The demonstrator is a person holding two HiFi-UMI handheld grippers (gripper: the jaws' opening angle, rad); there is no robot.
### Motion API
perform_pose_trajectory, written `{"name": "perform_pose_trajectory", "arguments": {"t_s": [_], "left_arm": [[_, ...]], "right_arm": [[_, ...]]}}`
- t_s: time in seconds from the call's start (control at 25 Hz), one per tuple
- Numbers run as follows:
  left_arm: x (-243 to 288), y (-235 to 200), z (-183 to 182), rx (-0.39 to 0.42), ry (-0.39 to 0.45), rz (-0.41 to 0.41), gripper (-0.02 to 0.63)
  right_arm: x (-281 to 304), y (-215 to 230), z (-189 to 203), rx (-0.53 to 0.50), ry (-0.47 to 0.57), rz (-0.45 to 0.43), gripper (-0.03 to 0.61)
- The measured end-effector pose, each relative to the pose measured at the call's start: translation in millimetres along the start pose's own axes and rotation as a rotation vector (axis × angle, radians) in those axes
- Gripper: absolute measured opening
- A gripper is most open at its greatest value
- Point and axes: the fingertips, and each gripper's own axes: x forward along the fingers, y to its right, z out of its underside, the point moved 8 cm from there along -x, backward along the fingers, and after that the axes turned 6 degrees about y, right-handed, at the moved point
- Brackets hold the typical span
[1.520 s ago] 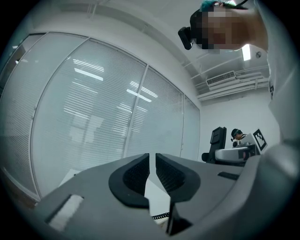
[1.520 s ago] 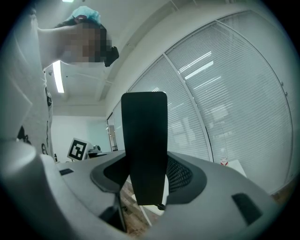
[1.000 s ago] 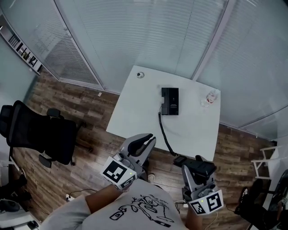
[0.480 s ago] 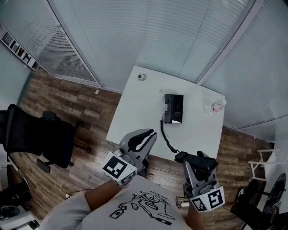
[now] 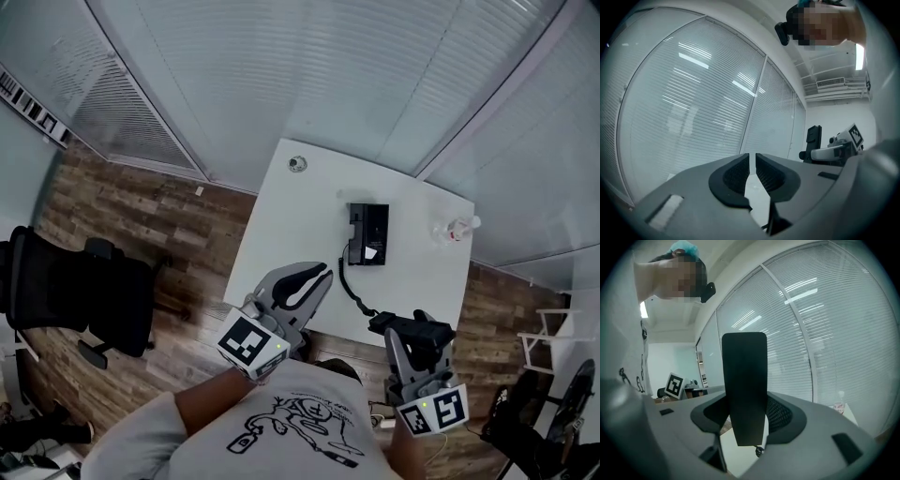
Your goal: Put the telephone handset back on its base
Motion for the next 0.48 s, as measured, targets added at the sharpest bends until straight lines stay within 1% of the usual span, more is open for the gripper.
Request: {"name": "perform_pose_trajectory", "arguments": {"t_s": [0.16,0.48], "left_arm": [[7.8,-4.6,10.2,-0.005,-0.019,0.015,0.04],[33.0,-8.8,44.1,-0.024,-0.11,0.058,0.04]], "right_arm": [[6.5,6.8,10.8,0.013,-0.02,0.025,0.21],[24.8,26.6,33.2,0.047,-0.058,0.045,0.212]]}}
